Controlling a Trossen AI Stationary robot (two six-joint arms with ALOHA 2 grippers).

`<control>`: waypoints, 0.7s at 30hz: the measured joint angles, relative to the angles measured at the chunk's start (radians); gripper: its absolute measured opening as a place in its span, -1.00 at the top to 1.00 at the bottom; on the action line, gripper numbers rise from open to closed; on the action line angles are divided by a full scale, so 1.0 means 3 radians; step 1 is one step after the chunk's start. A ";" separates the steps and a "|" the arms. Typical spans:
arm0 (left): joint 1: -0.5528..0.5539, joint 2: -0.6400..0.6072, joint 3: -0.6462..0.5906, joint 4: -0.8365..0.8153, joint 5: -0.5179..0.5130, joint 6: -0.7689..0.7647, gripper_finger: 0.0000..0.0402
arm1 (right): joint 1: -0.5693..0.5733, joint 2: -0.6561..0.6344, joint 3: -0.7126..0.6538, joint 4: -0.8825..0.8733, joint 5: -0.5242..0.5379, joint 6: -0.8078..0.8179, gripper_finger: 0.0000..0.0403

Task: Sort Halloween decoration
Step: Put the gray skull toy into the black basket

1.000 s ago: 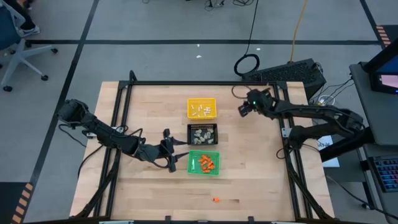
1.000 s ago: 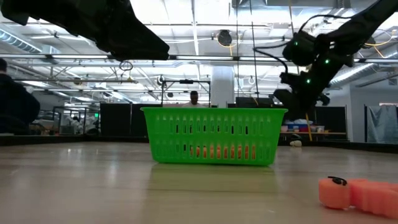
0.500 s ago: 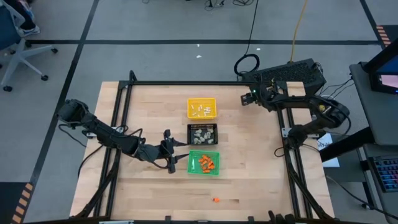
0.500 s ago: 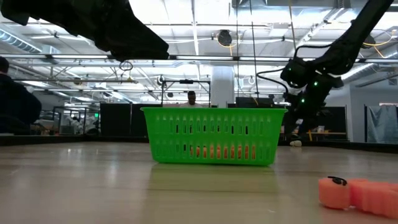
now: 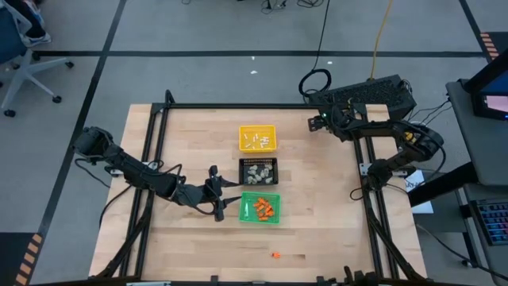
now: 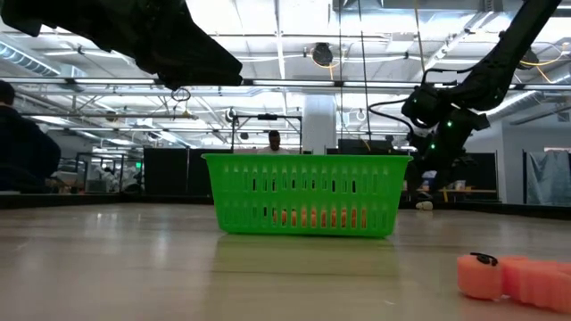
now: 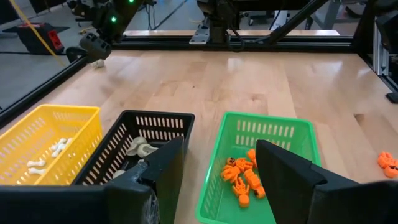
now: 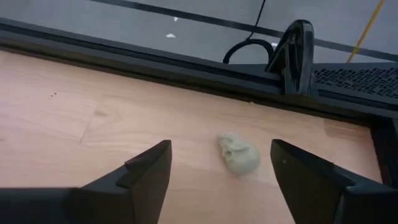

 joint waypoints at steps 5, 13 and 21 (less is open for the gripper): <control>0.0000 0.0000 0.0000 0.0000 0.0000 0.0002 0.00 | 0.0000 0.0000 0.0146 -0.0363 -0.0006 0.0057 -0.28; 0.0004 0.0000 0.0000 0.0004 -0.0001 0.0159 0.00 | -0.0014 0.0029 0.0714 -0.1202 -0.0150 -0.0061 -0.27; 0.0042 0.0000 -0.0001 0.0009 -0.0003 0.0208 0.00 | -0.0175 0.0462 0.1193 -0.1863 -0.0315 -0.0250 -0.27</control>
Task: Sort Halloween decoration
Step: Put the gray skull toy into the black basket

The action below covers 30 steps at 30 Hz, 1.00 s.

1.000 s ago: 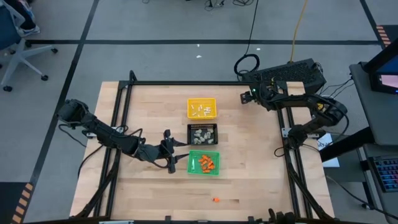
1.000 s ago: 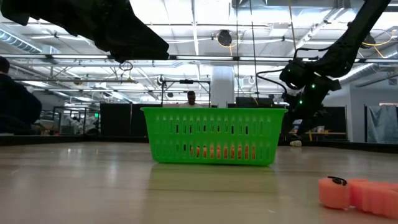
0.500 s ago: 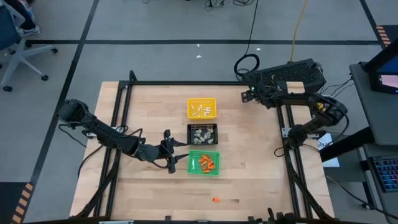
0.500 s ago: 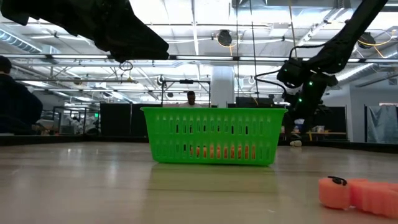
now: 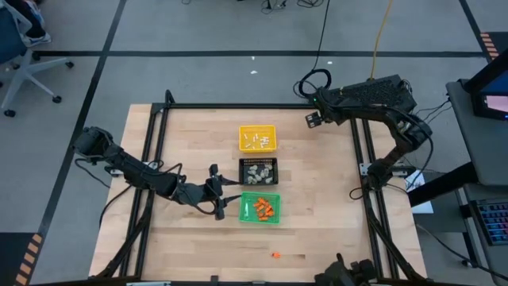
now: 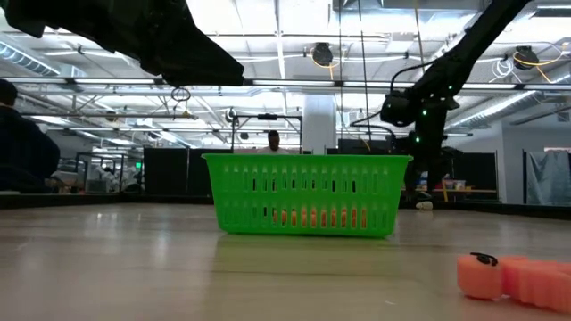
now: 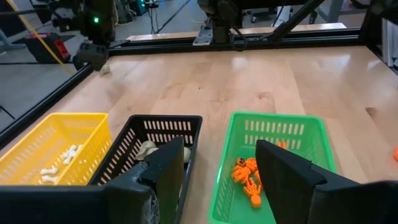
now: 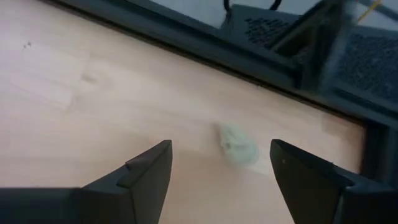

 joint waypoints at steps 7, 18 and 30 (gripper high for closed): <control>0.0008 0.0001 0.0000 -0.0003 0.0000 -0.0003 0.00 | -0.0092 0.0363 0.0103 0.0034 -0.0122 -0.0089 -0.27; 0.0008 0.0000 0.0000 -0.0010 0.0000 0.0000 0.00 | -0.0143 0.0390 0.0115 0.0054 -0.0338 -0.0202 -0.27; 0.0008 0.0000 0.0000 -0.0010 0.0000 0.0000 0.00 | 0.0080 0.0375 0.0118 -0.0248 -0.0414 -0.0127 -0.27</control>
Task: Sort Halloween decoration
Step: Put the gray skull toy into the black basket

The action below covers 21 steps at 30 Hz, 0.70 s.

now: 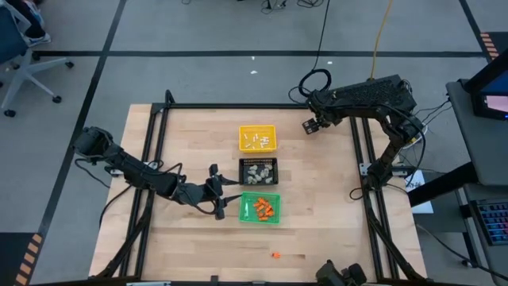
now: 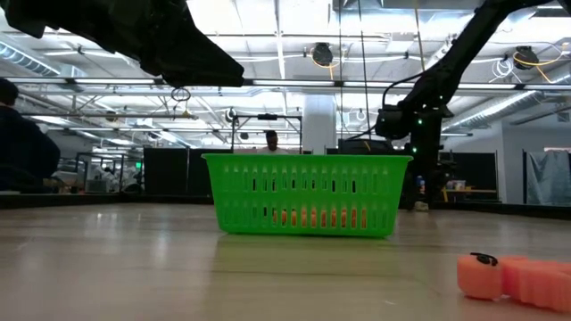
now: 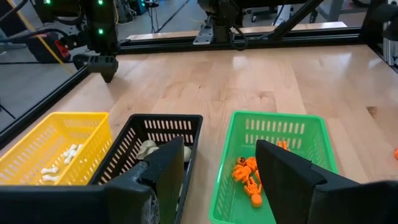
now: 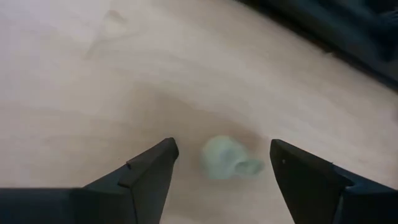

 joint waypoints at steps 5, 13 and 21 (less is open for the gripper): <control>0.0000 0.0001 0.0000 0.0000 0.0000 0.0000 0.00 | 0.0133 -0.0004 0.0000 -0.0104 -0.0085 0.0051 -0.27; 0.0000 0.0000 0.0000 0.0000 0.0000 0.0000 0.00 | 0.0306 -0.0187 -0.0019 -0.0428 -0.0249 0.0052 -0.27; 0.0000 0.0000 0.0000 0.0001 -0.0001 0.0000 0.00 | 0.0304 -0.0370 -0.0018 -0.0345 -0.0062 -0.0014 -0.27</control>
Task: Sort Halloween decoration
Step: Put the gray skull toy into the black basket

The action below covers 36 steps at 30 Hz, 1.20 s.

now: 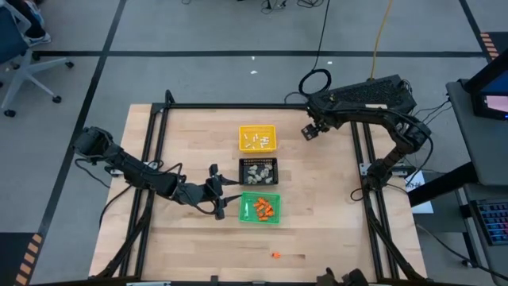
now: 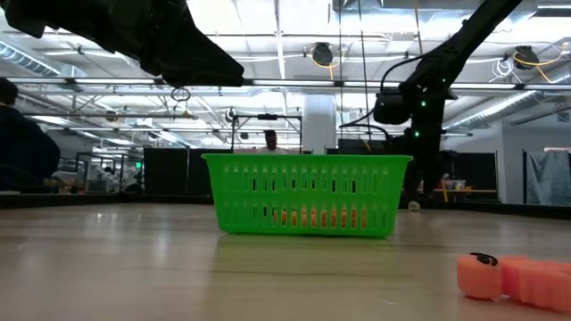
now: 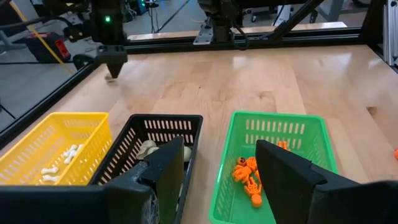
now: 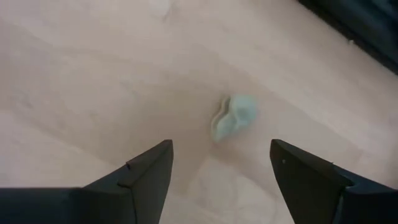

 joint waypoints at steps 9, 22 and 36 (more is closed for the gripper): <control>0.0000 0.0000 0.0000 0.0000 0.0000 -0.0001 0.00 | -0.0055 0.0082 0.0008 0.0328 0.0075 0.0019 -0.27; 0.0001 0.0000 0.0000 0.0004 0.0000 -0.0005 0.00 | -0.0172 0.0383 0.0018 0.0378 0.0067 0.0012 -0.15; 0.0000 0.0000 0.0000 0.0003 0.0000 -0.0004 0.00 | -0.0182 0.0393 0.0014 0.0372 0.0043 -0.0014 0.38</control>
